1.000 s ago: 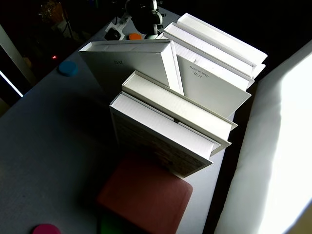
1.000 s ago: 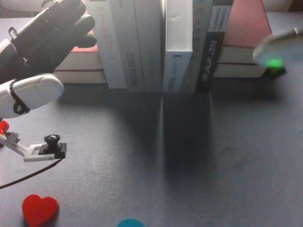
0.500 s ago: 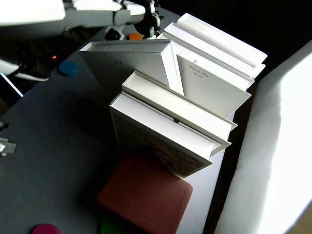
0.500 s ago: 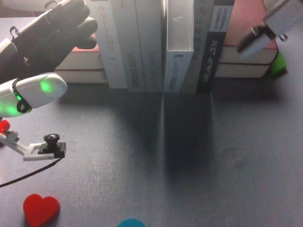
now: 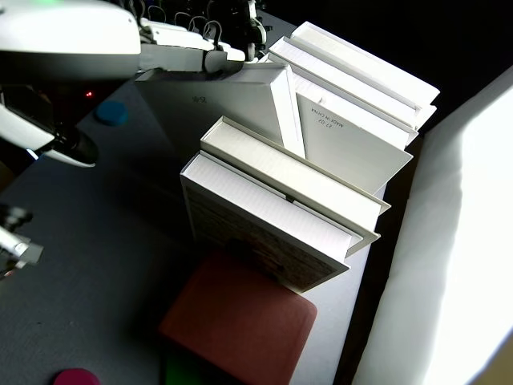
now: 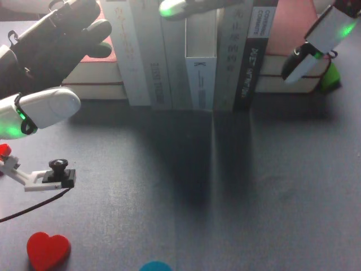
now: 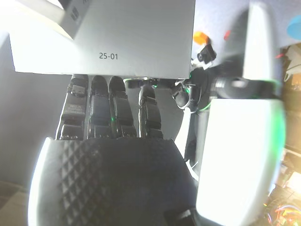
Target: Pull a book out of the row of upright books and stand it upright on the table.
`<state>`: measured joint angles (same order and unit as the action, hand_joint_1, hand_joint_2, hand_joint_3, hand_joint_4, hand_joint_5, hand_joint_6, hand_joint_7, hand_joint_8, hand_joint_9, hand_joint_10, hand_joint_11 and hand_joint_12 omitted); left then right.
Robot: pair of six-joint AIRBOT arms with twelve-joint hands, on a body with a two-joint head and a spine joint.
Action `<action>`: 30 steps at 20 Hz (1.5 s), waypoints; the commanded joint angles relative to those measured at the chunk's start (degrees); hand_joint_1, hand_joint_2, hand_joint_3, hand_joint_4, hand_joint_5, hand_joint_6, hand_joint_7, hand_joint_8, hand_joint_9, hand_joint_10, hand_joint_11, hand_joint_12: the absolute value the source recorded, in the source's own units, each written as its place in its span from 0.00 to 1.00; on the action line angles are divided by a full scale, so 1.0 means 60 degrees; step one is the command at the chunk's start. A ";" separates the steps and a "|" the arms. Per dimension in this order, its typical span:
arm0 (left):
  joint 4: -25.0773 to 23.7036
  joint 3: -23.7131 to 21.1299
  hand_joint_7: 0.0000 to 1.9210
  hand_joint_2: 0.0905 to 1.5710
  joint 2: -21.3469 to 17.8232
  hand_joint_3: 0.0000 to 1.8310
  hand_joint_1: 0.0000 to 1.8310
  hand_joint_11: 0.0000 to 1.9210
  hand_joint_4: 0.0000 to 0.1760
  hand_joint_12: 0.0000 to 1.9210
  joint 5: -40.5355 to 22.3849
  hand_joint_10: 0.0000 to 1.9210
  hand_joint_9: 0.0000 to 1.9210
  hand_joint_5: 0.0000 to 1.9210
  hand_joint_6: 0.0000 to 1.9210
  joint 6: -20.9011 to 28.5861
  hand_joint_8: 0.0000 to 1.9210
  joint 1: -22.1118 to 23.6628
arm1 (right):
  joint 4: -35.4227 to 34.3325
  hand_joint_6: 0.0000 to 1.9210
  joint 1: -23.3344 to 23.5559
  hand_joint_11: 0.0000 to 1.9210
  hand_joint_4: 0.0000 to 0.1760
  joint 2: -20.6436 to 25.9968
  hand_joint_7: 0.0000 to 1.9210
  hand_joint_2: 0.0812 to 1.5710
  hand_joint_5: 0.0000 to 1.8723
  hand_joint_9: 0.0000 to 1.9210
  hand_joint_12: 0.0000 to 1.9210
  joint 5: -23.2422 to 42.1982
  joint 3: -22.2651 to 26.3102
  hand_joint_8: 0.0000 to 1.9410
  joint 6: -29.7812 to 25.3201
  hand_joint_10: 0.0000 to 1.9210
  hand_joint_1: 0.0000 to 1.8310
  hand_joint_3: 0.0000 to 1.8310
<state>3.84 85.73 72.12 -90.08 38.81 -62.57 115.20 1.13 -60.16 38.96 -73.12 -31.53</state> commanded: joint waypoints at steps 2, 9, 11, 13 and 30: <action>0.0396 -0.0078 0.11 0.53 -0.0131 0.00 0.50 0.00 0.25 0.60 -0.1241 0.00 0.16 0.15 0.00 0.0091 0.00 -0.0080 | -0.0160 0.00 -0.0061 0.00 0.68 -0.0081 0.00 0.43 0.00 0.00 0.14 -0.0305 -0.0125 0.00 -0.0095 0.00 0.64 0.00; 0.0756 -0.0313 0.13 0.53 -0.0447 0.00 0.53 0.00 0.32 0.55 -0.1532 0.00 0.19 0.15 0.00 0.0091 0.00 -0.0368 | -0.0128 0.01 -0.0324 0.00 0.23 -0.0394 0.00 0.45 0.12 0.01 0.53 -0.0314 -0.0308 0.00 -0.0139 0.00 0.68 0.01; 0.0745 -0.0316 0.12 0.52 -0.0432 0.00 0.53 0.00 0.36 0.59 -0.1532 0.00 0.19 0.15 0.00 0.0091 0.00 -0.0364 | -0.0132 0.03 -0.0467 0.00 0.24 -0.0542 0.10 0.53 0.23 0.09 0.64 -0.0313 -0.0391 0.01 -0.0139 0.03 0.68 0.01; 0.0742 -0.0318 0.12 0.53 -0.0425 0.00 0.55 0.00 0.38 0.63 -0.1527 0.00 0.19 0.16 0.00 0.0091 0.00 -0.0364 | -0.0133 0.44 -0.0524 0.18 0.00 -0.0602 0.40 0.67 0.47 0.43 0.74 -0.0309 -0.0407 0.09 -0.0139 0.17 0.66 0.01; 0.0709 -0.0404 0.18 0.54 -0.0326 0.00 0.51 0.02 0.32 0.71 -0.1528 0.00 0.23 0.17 0.00 0.0091 0.00 -0.0444 | -0.2874 0.55 -0.0512 0.35 0.00 -0.0497 0.44 0.74 0.42 0.43 0.92 0.1054 -0.0660 0.64 -0.0161 0.76 0.74 0.00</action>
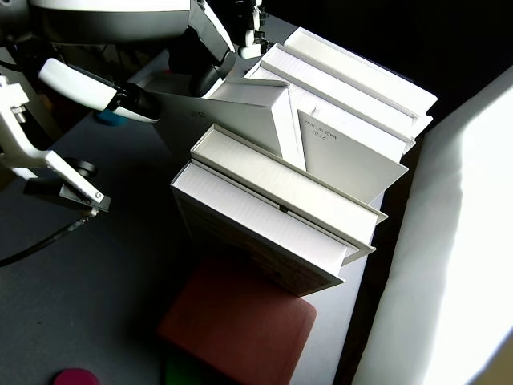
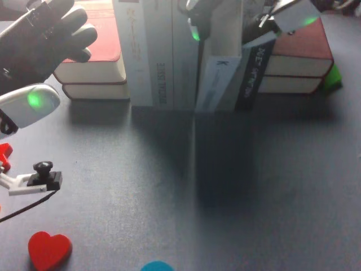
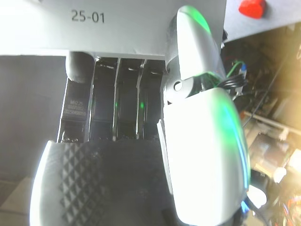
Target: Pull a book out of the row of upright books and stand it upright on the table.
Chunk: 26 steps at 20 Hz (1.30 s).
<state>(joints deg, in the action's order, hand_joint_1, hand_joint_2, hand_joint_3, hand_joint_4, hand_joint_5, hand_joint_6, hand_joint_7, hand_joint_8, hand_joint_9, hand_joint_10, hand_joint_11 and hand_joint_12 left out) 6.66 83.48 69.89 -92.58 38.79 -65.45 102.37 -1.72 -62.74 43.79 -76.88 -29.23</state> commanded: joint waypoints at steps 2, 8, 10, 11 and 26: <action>0.0251 -0.0067 0.18 0.53 0.0040 0.00 0.49 0.02 0.25 0.72 -0.1113 0.00 0.24 0.17 0.00 0.0094 0.00 0.0007 | -0.1459 0.62 0.0069 0.26 0.04 0.0402 0.45 0.74 0.46 0.43 0.81 0.0856 0.0360 0.60 -0.0627 0.50 0.65 0.00; 0.0296 -0.0118 0.15 0.55 0.0090 0.00 0.47 0.00 0.15 0.73 -0.1110 0.00 0.22 0.14 0.00 0.0094 0.00 -0.0109 | -0.2186 0.61 0.0773 0.26 0.15 0.2069 0.45 0.73 0.47 0.44 0.81 0.1662 0.1763 0.60 -0.0634 0.47 0.65 0.00; 0.0295 -0.0119 0.15 0.56 0.0095 0.00 0.46 0.01 0.22 0.73 -0.1109 0.00 0.22 0.14 0.00 0.0094 0.00 -0.0110 | -0.2271 0.61 0.0771 0.26 0.15 0.2075 0.45 0.73 0.47 0.44 0.81 0.1676 0.1772 0.60 -0.0620 0.47 0.65 0.00; 0.0285 -0.0113 0.15 0.56 0.0113 0.00 0.46 0.00 0.26 0.73 -0.1102 0.00 0.21 0.14 0.00 0.0094 0.00 -0.0105 | -0.2318 0.61 0.0747 0.26 0.15 0.2043 0.45 0.73 0.47 0.44 0.81 0.1675 0.1736 0.60 -0.0620 0.47 0.65 0.00; 0.0273 -0.0088 0.13 0.51 0.0155 0.00 0.50 0.00 0.26 0.74 -0.1042 0.01 0.20 0.15 0.00 0.0094 0.01 -0.0107 | -0.6958 0.61 -0.2414 0.26 0.15 0.0495 0.45 0.73 0.47 0.44 0.81 0.2302 0.0274 0.60 0.1303 0.46 0.65 0.00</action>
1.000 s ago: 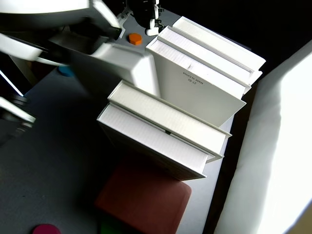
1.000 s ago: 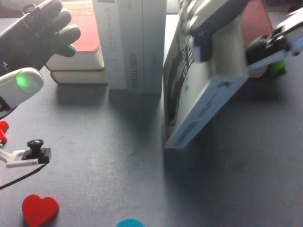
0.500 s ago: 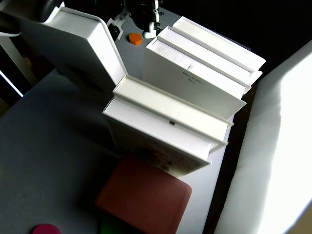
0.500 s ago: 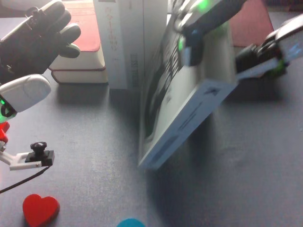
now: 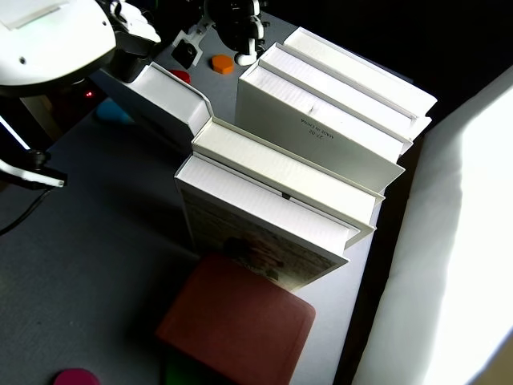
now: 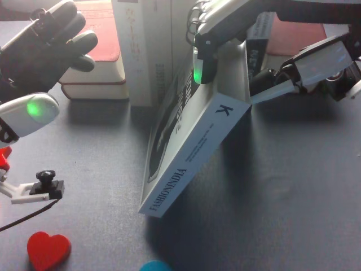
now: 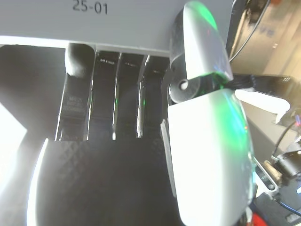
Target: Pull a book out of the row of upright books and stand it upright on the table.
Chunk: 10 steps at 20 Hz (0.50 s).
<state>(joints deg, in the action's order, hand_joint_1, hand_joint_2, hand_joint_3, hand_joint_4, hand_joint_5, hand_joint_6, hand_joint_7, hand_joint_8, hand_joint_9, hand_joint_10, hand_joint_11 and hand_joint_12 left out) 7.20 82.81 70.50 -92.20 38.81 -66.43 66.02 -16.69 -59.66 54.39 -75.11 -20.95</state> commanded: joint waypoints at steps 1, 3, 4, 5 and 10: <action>0.0182 0.0026 0.12 0.51 0.0055 0.00 0.51 0.00 0.27 0.72 -0.1104 0.00 0.19 0.14 0.00 0.0091 0.00 0.0059 | -0.0898 0.61 0.0067 0.26 0.15 -0.0043 0.45 0.73 0.47 0.44 0.81 0.0535 -0.0029 0.60 -0.0073 0.46 0.65 0.00; 0.0182 0.0026 0.10 0.50 0.0057 0.00 0.51 0.00 0.32 0.68 -0.1104 0.00 0.17 0.14 0.00 0.0091 0.00 0.0059 | -0.0896 0.61 0.0032 0.26 0.15 -0.0090 0.45 0.73 0.47 0.44 0.81 0.0532 -0.0071 0.60 -0.0068 0.46 0.65 0.00; 0.0182 0.0026 0.11 0.50 0.0057 0.00 0.50 0.00 0.31 0.68 -0.1104 0.00 0.17 0.14 0.00 0.0091 0.00 0.0061 | -0.0887 0.61 0.0013 0.26 0.15 -0.0087 0.45 0.73 0.47 0.44 0.81 0.0521 -0.0077 0.60 -0.0068 0.46 0.65 0.00; 0.0182 0.0026 0.11 0.50 0.0054 0.00 0.51 0.00 0.26 0.70 -0.1103 0.00 0.18 0.14 0.00 0.0091 0.00 0.0059 | -0.0871 0.61 -0.0005 0.26 0.15 -0.0071 0.45 0.73 0.47 0.44 0.81 0.0511 -0.0073 0.60 -0.0068 0.46 0.65 0.00; 0.0185 0.0021 0.12 0.50 0.0056 0.00 0.52 0.00 0.31 0.70 -0.1111 0.00 0.18 0.15 0.00 0.0091 0.00 0.0054 | -0.0730 0.61 -0.0007 0.26 0.15 0.0074 0.45 0.73 0.47 0.44 0.81 0.0346 0.0055 0.60 0.0040 0.46 0.65 0.00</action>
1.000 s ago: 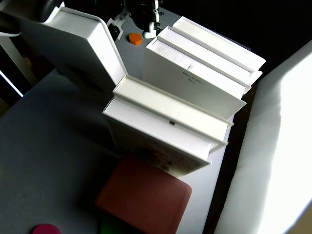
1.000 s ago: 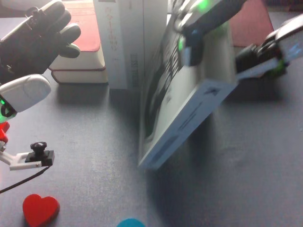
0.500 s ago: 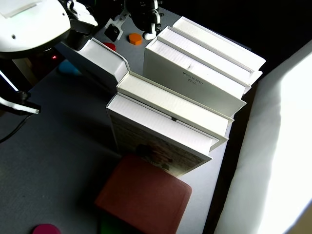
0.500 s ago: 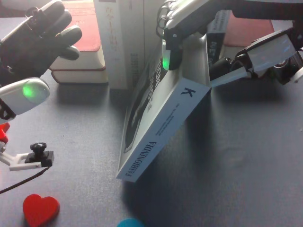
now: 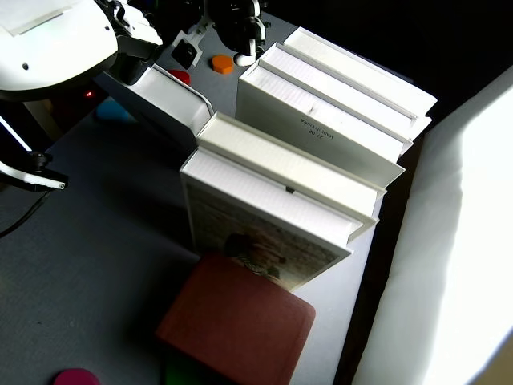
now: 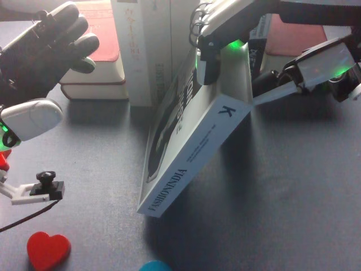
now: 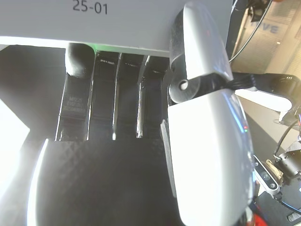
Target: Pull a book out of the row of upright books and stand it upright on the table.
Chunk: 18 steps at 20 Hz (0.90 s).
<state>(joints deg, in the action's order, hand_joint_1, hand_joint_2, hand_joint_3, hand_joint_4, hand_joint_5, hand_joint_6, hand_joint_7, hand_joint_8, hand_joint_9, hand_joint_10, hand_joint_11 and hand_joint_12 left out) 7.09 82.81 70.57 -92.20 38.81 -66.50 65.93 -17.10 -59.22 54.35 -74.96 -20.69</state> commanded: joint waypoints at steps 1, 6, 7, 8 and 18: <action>0.0212 0.0018 0.12 0.50 0.0044 0.00 0.52 0.00 0.31 0.70 -0.1115 0.00 0.18 0.15 0.00 0.0091 0.00 0.0057 | -0.0686 0.61 0.0061 0.26 0.15 0.0028 0.45 0.73 0.47 0.44 0.81 0.0351 0.0069 0.60 0.0007 0.46 0.65 0.00; 0.0214 0.0014 0.13 0.50 0.0059 0.00 0.50 0.00 0.32 0.72 -0.1116 0.00 0.19 0.16 0.00 0.0091 0.00 0.0058 | -0.0636 0.61 -0.0040 0.26 0.15 0.0034 0.45 0.73 0.47 0.44 0.81 0.0154 0.0023 0.60 0.0018 0.46 0.65 0.00; 0.0222 0.0027 0.13 0.50 0.0073 0.00 0.49 0.00 0.27 0.72 -0.1110 0.00 0.19 0.16 0.00 0.0091 0.00 0.0058 | -0.0633 0.61 -0.0133 0.26 0.15 -0.0015 0.45 0.73 0.47 0.44 0.81 0.0065 -0.0031 0.60 0.0018 0.46 0.65 0.00; 0.0265 0.0031 0.13 0.50 0.0071 0.00 0.49 0.00 0.26 0.70 -0.1131 0.00 0.19 0.16 0.00 0.0091 0.00 0.0056 | -0.0631 0.15 -0.0247 0.05 0.52 -0.0178 0.12 0.55 0.09 0.13 0.70 -0.0071 -0.0203 0.22 0.0018 0.24 0.45 0.00; 0.0342 -0.0130 0.13 0.55 -0.0068 0.00 0.49 0.00 0.19 0.77 -0.1193 0.01 0.20 0.15 0.00 0.0091 0.00 -0.0039 | -0.0849 0.00 -0.0974 0.00 0.20 -0.0658 0.00 0.54 0.00 0.00 0.00 -0.0204 -0.0568 0.00 0.0018 0.00 0.40 0.01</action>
<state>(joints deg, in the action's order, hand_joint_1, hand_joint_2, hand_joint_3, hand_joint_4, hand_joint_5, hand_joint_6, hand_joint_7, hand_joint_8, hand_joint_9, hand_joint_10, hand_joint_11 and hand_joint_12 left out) 8.08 82.13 70.37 -92.62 38.81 -66.92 65.21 -23.53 -62.98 49.74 -78.50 -20.34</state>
